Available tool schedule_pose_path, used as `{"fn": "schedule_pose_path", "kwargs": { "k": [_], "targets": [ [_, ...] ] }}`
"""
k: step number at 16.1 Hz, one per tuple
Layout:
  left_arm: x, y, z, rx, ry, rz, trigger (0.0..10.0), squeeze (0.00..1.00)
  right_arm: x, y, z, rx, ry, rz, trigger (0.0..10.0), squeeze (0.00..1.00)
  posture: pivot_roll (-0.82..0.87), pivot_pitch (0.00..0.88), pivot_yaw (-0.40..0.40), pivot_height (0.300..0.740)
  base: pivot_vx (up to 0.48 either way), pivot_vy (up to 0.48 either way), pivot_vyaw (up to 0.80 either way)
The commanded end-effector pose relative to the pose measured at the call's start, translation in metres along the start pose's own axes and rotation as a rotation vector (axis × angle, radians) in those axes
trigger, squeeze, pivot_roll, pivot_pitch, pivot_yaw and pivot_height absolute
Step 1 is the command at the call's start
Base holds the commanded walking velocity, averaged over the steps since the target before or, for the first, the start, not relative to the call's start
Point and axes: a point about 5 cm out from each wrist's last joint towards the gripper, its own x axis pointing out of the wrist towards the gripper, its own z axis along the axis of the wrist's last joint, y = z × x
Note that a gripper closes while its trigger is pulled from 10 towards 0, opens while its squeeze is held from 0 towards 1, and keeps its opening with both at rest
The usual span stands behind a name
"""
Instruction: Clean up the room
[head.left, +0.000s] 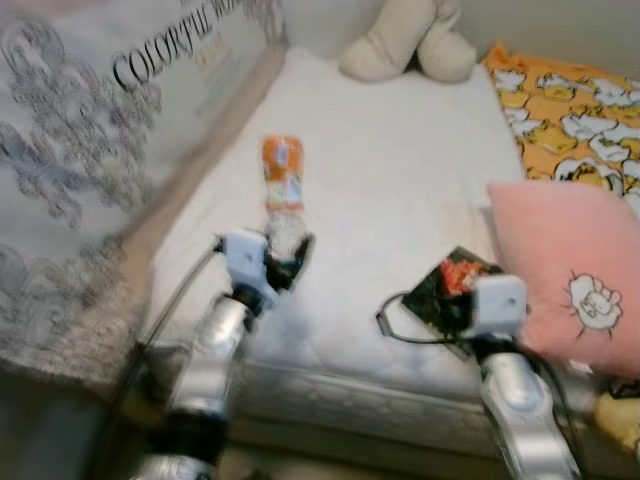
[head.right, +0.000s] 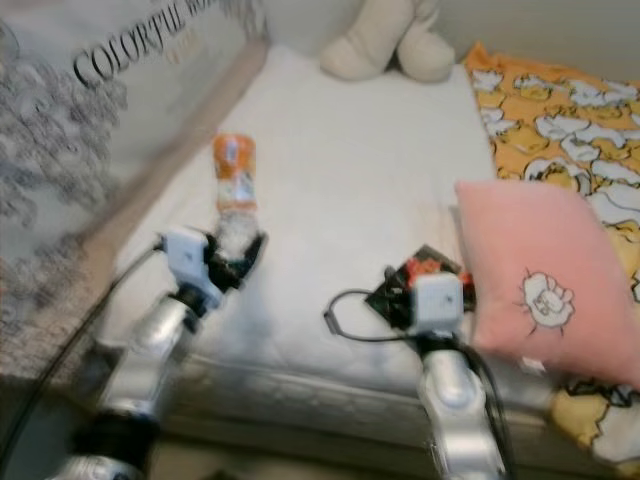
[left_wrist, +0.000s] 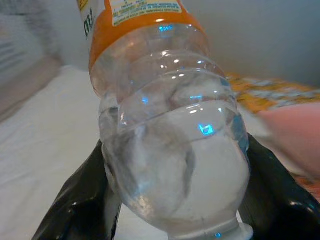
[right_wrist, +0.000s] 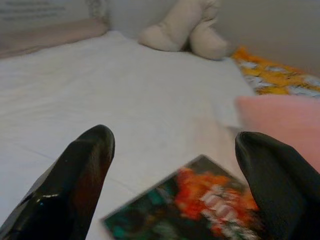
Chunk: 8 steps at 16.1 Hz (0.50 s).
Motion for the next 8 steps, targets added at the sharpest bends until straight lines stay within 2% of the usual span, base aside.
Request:
{"fn": "schedule_pose_path", "kwargs": {
  "k": [1,4,6,7,8],
  "targets": [
    [0.0045,-0.0066,0.0017,-0.01,-0.013,-0.015,10.0,0.0,-0.0005,-0.0093,-0.0004,-0.029,0.004,-0.017,10.0,0.0,-0.04,0.0,0.038,0.74,0.289,-0.379,0.0],
    [0.0062,-0.0118,0.002,-0.02,-0.022,-0.031,10.0,0.0,-0.0018,-0.008,0.0043,-0.017,-0.017,0.009,10.0,0.0,-0.05,0.0,0.039,0.74,0.29,-0.379,-0.59],
    [0.0051,-0.012,0.0014,-0.024,-0.024,-0.034,10.0,0.0,-0.0029,-0.0061,0.0052,-0.044,-0.032,0.024,10.0,0.0,-0.05,0.0,0.036,0.74,0.291,-0.379,-0.53],
    [0.0054,-0.0123,0.0015,-0.011,-0.025,-0.034,10.0,0.0,-0.0035,-0.0039,0.0065,-0.053,-0.05,0.039,10.0,0.0,-0.05,0.0,0.035,0.74,0.0,0.0,-0.53],
    [0.008,-0.0146,0.0029,0.004,-0.028,-0.043,10.0,0.0,-0.0035,-0.0031,0.0071,-0.061,-0.057,0.043,10.0,0.0,-0.05,0.0,0.033,0.74,0.0,0.0,0.0]
  ]
}}
